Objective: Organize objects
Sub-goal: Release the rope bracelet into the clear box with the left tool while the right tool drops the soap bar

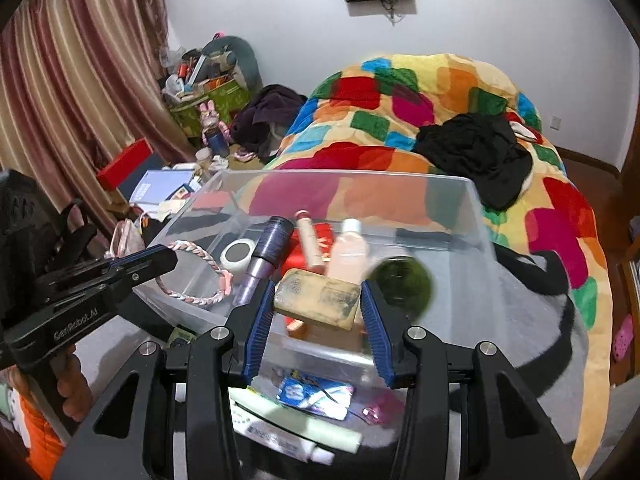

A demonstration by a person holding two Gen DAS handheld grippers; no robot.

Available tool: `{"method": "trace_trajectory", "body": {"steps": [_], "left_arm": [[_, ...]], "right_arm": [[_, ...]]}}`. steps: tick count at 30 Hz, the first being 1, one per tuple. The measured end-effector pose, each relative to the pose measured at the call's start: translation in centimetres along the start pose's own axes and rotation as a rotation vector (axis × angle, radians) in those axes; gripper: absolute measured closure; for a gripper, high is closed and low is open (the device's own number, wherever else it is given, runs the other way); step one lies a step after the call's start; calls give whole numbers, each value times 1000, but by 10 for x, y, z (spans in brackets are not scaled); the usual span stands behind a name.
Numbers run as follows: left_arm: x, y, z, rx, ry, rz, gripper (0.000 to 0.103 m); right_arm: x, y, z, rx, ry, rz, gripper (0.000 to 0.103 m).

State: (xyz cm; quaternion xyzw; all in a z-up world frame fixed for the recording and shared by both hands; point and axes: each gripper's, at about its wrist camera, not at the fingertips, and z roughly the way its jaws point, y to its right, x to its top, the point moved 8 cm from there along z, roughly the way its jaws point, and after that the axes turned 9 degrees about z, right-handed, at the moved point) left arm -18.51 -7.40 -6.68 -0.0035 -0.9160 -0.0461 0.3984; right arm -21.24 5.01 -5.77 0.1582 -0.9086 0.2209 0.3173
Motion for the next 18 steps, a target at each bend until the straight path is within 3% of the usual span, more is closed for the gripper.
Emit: {"method": "trace_trajectory", "body": {"steps": [3, 7, 12, 18], "left_arm": [[-2, 4, -2, -22, -9, 5, 95], [-3, 6, -8, -28, -1, 20, 86], [-4, 13, -21, -33, 20, 38, 72], [-10, 17, -37, -27, 37, 47, 63]], "right_arm": [[-2, -8, 10, -6, -20, -27, 62], [-2, -12, 11, -4, -24, -33, 61], [-4, -13, 1, 11, -22, -35, 49], [-9, -16, -16, 32, 0, -49, 48]]}}
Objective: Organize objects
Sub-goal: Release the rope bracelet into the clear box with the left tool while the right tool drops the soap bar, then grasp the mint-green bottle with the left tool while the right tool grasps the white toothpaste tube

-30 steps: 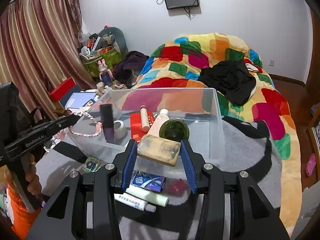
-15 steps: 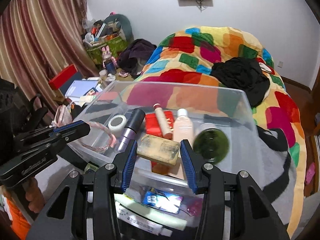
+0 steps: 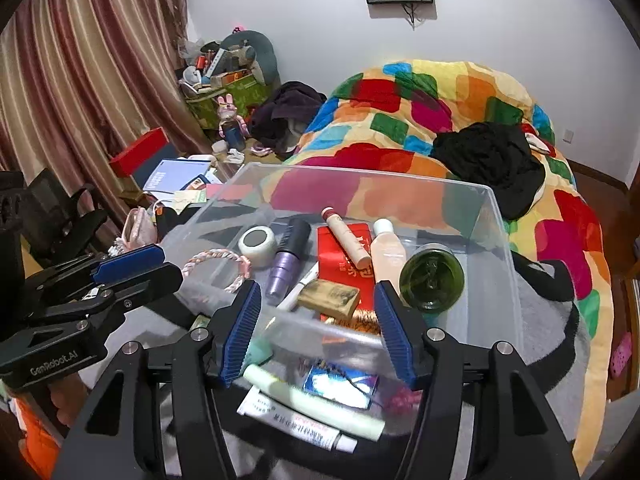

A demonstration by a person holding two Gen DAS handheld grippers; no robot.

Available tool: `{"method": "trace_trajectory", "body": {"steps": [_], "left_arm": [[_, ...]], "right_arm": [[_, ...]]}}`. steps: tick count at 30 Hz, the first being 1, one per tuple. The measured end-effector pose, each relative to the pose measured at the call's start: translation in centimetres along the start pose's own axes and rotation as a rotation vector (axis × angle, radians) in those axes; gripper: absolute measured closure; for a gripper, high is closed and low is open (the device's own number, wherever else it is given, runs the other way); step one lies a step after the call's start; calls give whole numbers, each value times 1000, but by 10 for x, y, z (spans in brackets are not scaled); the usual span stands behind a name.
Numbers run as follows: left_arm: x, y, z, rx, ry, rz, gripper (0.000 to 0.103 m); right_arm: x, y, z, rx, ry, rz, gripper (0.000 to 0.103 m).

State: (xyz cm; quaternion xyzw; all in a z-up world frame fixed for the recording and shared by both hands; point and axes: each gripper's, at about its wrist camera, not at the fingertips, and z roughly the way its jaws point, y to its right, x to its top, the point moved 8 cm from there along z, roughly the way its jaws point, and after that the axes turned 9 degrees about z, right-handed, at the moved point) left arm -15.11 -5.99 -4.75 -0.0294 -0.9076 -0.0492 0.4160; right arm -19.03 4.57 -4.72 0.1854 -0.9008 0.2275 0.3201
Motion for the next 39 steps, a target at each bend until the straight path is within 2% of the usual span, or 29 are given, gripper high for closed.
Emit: {"method": "trace_trajectory", "body": {"steps": [5, 10, 16, 17, 20, 22, 24, 34, 37, 39], "left_arm": [[-10, 7, -8, -18, -2, 19, 53], [-27, 21, -2, -47, -45, 58, 53], [-46, 42, 23, -79, -118, 107, 53], [-48, 45, 27, -79, -130, 113, 56], [-53, 51, 40, -93, -171, 124, 67], [-55, 52, 43, -86, -185, 130, 69], [-55, 53, 42, -92, -185, 140, 69], [-68, 52, 29, -74, -179, 154, 70], [-85, 51, 29, -106, -233, 141, 77], [-89, 50, 21, -91, -215, 157, 78]], "right_arm": [[-10, 1, -17, 20, 12, -4, 45], [-30, 2, -26, 6, 3, -50, 42], [-71, 14, -11, 2, -92, -49, 42], [-76, 16, -7, 3, -112, -50, 43], [-82, 19, -4, -7, -109, -60, 48], [-82, 18, -5, 15, -112, -63, 59], [-85, 17, -4, 46, -132, -63, 65], [-97, 5, 6, 62, -170, -119, 66], [-102, 1, 2, 72, -179, -141, 77], [-108, -1, -4, 101, -191, -153, 77]]}}
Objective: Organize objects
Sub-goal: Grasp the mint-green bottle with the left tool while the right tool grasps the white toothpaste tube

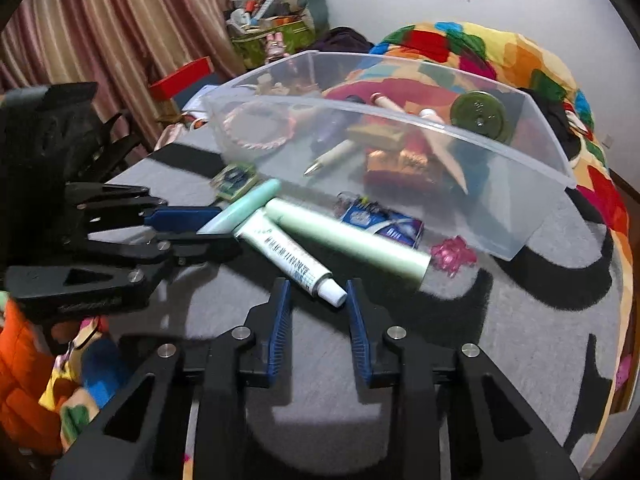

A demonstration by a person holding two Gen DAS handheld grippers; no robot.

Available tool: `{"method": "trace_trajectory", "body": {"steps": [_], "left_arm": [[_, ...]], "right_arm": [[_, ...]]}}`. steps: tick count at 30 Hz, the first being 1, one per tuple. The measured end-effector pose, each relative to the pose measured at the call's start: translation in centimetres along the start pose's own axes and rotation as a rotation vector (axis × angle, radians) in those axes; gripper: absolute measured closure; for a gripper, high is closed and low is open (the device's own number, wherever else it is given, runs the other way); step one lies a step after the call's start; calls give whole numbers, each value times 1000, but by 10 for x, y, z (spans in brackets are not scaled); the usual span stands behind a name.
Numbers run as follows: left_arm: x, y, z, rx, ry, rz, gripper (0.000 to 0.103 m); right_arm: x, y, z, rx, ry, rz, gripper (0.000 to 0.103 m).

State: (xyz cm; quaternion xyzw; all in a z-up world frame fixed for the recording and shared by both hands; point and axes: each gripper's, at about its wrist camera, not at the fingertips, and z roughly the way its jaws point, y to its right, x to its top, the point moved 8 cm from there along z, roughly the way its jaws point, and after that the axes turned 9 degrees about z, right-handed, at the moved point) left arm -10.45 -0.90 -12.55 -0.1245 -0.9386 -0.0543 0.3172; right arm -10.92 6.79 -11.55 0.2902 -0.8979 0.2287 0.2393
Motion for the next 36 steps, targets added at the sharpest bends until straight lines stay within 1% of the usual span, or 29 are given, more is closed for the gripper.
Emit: {"method": "trace_trajectory", "body": {"steps": [2, 5, 7, 10, 15, 18, 19, 20, 22, 24, 25, 26, 28, 32, 36], "left_arm": [[-3, 1, -6, -1, 5, -5, 77], [-3, -2, -7, 5, 8, -15, 77], [-1, -3, -4, 15, 5, -21, 77], [6, -5, 2, 1, 6, -45, 77], [11, -10, 9, -5, 4, -73, 77], [10, -13, 9, -3, 11, -87, 79], [10, -13, 9, 0, 15, -90, 82], [9, -15, 9, 8, 17, -93, 87], [6, -16, 7, 10, 21, -102, 92], [2, -18, 4, -1, 28, -114, 94], [1, -17, 2, -3, 29, -114, 95], [-2, -17, 0, -3, 31, -114, 95], [-7, -17, -5, -4, 34, -113, 95], [-17, -16, -15, -20, 39, -114, 95], [-14, -17, -23, -15, 55, -118, 94]], "right_arm": [[-7, -4, -5, 25, -8, -17, 77], [-10, -7, -10, 3, -4, -50, 77], [-6, -7, -11, -3, 3, -51, 75], [5, -9, -5, -23, 12, -61, 70], [18, -12, 16, -68, -25, -131, 65], [20, -14, 15, -29, -32, -143, 64], [19, -15, 14, -18, -38, -143, 64], [16, -16, 13, -5, -44, -149, 64], [7, -24, 10, 21, -54, -174, 64], [-5, -36, 2, 72, -63, -216, 65], [-9, -40, 0, 82, -63, -230, 65], [-12, -43, -4, 81, -55, -249, 65], [-12, -44, -9, 54, -34, -268, 65], [1, -36, -6, 6, -11, -228, 65], [16, -37, 12, -13, -25, -199, 65]]}}
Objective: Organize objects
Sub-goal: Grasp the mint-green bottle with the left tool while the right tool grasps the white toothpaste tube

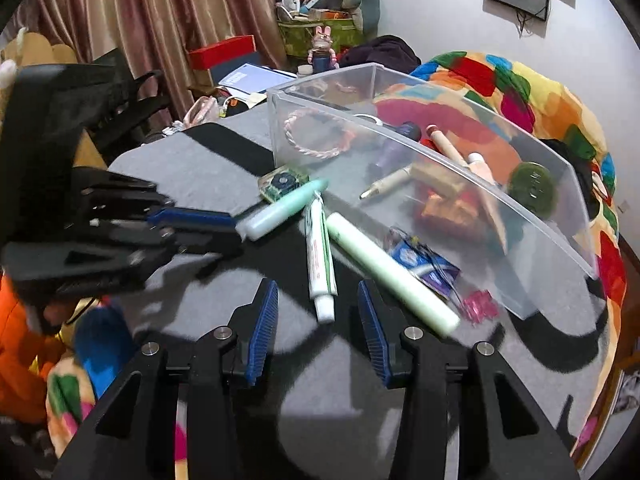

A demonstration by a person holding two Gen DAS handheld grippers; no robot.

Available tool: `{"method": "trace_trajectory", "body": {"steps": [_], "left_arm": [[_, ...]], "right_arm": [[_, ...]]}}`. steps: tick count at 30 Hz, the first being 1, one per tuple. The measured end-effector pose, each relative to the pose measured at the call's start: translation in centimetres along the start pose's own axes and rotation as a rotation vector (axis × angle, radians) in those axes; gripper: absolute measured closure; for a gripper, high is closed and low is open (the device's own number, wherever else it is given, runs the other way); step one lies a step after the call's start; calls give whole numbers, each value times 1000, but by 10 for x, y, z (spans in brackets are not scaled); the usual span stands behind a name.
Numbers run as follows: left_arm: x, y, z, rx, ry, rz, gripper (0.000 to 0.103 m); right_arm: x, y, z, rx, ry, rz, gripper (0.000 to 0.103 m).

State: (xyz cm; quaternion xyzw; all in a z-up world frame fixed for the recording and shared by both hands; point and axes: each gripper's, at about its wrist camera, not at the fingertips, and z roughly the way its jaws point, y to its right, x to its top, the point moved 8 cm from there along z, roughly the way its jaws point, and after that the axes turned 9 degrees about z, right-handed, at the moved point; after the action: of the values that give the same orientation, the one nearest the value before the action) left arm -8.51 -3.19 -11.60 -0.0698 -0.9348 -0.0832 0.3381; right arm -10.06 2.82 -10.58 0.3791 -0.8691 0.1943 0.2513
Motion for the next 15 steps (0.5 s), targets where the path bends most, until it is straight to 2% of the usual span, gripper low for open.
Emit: {"method": "trace_trajectory", "body": {"steps": [2, 4, 8, 10, 15], "left_arm": [[6, -1, -1, -2, 8, -4, 90], [11, 0, 2, -7, 6, -9, 83], [18, 0, 17, -5, -37, -30, 57], [20, 0, 26, -13, -55, -46, 57], [24, 1, 34, 28, -51, -48, 61]], "right_arm": [[3, -3, 8, -8, -8, 4, 66], [6, -4, 17, -14, -19, 16, 76], [4, 0, 19, -21, -11, 52, 88], [0, 2, 14, -22, -1, 69, 89], [-11, 12, 0, -36, 33, 118, 89]]}}
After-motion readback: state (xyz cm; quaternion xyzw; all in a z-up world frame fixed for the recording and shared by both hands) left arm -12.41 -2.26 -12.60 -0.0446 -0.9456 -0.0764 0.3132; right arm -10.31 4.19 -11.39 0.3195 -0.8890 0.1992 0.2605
